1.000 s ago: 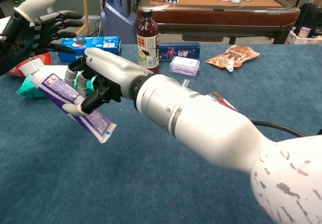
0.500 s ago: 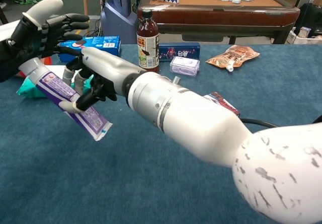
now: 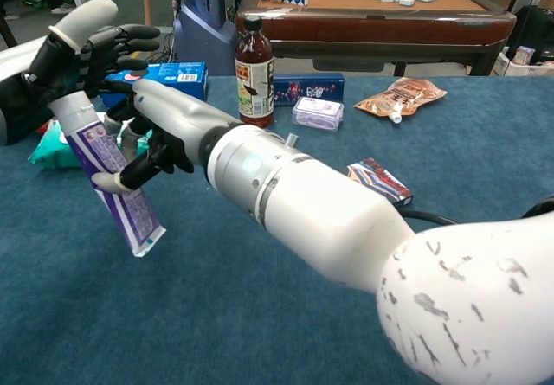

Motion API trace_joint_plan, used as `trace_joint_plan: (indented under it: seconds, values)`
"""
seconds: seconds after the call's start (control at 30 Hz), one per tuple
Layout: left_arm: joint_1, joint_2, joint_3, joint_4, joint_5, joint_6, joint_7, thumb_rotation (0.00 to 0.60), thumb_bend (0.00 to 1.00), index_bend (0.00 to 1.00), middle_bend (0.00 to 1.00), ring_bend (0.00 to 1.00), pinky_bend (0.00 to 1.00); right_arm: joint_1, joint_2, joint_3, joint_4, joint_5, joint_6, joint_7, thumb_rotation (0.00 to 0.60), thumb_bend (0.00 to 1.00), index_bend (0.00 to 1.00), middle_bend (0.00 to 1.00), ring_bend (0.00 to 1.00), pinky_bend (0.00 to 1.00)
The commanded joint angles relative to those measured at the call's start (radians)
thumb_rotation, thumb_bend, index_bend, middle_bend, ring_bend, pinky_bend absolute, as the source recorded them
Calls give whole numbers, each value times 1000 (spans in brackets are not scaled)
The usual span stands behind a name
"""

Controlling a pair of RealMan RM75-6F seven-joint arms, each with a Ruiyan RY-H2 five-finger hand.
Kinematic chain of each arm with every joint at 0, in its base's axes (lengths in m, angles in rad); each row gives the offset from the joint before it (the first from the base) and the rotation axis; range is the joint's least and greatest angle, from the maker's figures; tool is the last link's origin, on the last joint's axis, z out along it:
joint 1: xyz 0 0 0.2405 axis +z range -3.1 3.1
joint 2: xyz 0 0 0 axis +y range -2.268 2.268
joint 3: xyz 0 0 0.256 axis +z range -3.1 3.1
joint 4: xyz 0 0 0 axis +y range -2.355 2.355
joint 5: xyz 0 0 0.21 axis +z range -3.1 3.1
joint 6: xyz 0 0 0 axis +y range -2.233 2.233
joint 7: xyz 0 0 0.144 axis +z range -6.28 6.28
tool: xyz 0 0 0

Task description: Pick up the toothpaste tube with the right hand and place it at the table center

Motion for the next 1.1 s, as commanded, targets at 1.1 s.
trace_joint_plan:
  seconds: [1.1]
  values:
    - [35,153,9,-59,6,30,141,0,145,0,0,0,102,218,507,-205,-252,357,-271,-466,600,992,932,799,749,783]
